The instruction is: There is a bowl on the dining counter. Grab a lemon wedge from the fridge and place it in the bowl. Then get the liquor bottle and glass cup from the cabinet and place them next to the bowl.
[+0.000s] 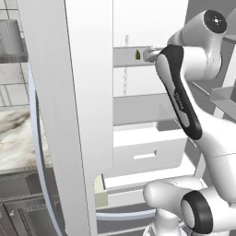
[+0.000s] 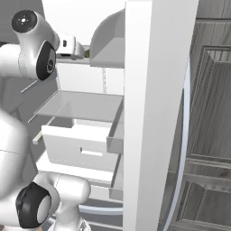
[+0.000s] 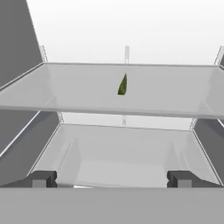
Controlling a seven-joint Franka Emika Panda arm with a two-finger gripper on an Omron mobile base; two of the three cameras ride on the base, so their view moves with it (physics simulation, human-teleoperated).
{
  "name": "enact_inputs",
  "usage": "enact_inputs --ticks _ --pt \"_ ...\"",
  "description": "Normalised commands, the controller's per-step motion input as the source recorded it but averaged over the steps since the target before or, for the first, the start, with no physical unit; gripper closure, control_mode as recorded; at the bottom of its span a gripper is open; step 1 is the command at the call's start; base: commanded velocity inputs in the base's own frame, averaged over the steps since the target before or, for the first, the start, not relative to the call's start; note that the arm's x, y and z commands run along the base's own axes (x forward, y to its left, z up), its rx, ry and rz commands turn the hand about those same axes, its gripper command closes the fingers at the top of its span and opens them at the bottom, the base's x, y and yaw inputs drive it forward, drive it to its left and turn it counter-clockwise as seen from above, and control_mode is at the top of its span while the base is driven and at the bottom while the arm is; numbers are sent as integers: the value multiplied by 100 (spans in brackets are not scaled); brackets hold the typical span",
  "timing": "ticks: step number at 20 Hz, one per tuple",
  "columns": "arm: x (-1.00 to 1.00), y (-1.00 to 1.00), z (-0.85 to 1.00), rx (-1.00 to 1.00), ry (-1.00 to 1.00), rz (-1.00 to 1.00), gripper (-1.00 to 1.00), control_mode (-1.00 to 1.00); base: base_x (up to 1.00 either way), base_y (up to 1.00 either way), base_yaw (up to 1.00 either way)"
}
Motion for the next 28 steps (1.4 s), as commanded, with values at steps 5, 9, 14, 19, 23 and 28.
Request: enact_inputs --ticks 5,9,14,19,23,28 --pt "26 2 -9 0 -6 -1 -100 -100 0 0 0" --pt "33 3 0 0 -5 -2 -100 -100 0 0 0" --pt "36 2 -1 0 0 -3 -100 -100 0 0 0" --pt "37 1 0 0 0 -3 -100 -100 0 0 0" --pt "33 0 -1 0 0 -3 -100 -100 0 0 0" --pt "30 0 -14 0 3 -3 -100 -100 0 0 0"
